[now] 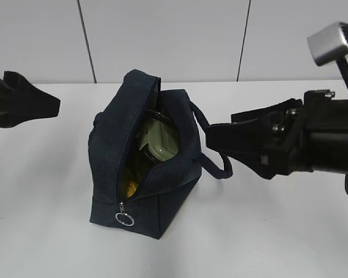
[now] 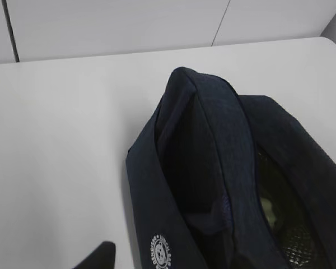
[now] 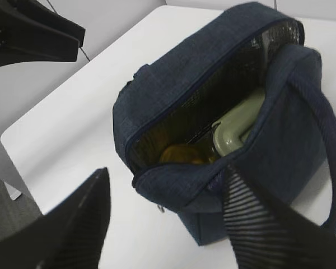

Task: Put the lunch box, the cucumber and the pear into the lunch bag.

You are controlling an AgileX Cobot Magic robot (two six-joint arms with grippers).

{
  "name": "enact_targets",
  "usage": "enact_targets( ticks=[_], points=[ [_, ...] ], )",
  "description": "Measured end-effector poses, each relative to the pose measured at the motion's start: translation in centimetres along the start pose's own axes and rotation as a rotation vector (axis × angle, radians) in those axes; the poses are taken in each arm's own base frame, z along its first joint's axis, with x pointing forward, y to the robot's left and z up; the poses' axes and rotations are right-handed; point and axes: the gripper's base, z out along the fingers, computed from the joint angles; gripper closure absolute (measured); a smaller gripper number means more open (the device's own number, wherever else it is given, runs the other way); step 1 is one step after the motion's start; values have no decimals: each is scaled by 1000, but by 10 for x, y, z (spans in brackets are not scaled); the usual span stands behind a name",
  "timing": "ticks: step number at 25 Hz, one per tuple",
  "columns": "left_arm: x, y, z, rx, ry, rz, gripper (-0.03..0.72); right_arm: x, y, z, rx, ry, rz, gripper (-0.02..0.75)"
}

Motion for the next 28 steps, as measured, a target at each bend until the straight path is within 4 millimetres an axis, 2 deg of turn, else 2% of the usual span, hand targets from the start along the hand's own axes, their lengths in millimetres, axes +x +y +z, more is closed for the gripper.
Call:
enact_targets(
  ticks=[4,7,9,12,18,21,28],
  points=[
    [2,-1,0,9,21,0,316,15,0,9,-61,132,88,296],
    [3,-1,0,15,33,0,321,25,1,17,-140,286,78,327],
    [4,-2,0,17,39,0,330,28,-4,17,-94,366,37,353],
    [4,-2,0,18,42,2,340,28,-17,13,65,418,-64,406],
    [4,-2,0,17,43,3,346,13,-32,5,298,292,-59,433],
    [4,-2,0,17,43,4,346,16,-32,5,366,220,-97,433],
    [4,-1,0,16,43,4,346,53,-3,6,398,94,-139,435]
  ],
)
